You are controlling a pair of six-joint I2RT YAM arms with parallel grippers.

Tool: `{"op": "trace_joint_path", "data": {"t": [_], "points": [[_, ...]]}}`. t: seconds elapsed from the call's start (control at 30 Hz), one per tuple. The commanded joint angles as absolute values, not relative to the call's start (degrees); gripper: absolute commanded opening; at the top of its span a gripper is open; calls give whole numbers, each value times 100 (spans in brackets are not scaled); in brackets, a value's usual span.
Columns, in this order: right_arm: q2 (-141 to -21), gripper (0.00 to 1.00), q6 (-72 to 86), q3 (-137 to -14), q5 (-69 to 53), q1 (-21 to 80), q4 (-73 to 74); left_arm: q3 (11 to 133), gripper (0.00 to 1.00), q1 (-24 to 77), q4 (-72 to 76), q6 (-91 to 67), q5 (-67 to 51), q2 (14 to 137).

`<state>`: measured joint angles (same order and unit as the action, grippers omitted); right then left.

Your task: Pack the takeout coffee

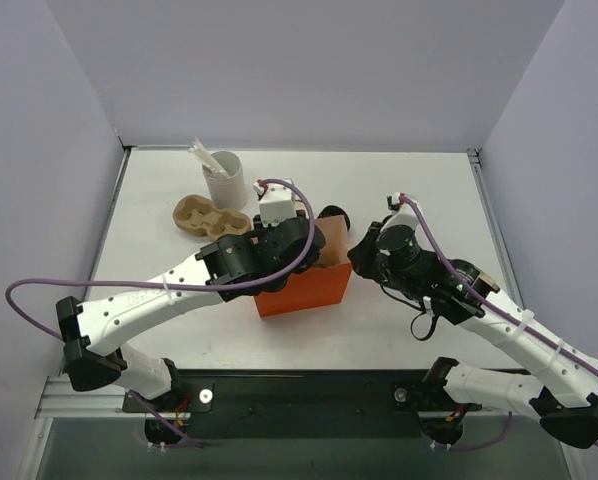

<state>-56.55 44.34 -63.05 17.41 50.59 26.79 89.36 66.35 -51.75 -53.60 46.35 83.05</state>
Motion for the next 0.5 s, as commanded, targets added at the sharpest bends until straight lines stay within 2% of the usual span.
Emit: {"op": "trace_joint_path", "data": {"t": [0.0, 0.3, 0.47], "points": [[-5748, 8, 4333, -6565, 1793, 5001, 2663, 9026, 53, 6688, -4501, -4782, 4026, 7875], [-5880, 36, 3938, -7206, 1705, 4896, 3120, 8675, 53, 6671, -4553, -4623, 3437, 6945], [-6046, 38, 3569, -7488, 1399, 4834, 3313, 8385, 53, 6531, -5000, -4658, 3454, 6259]]}}
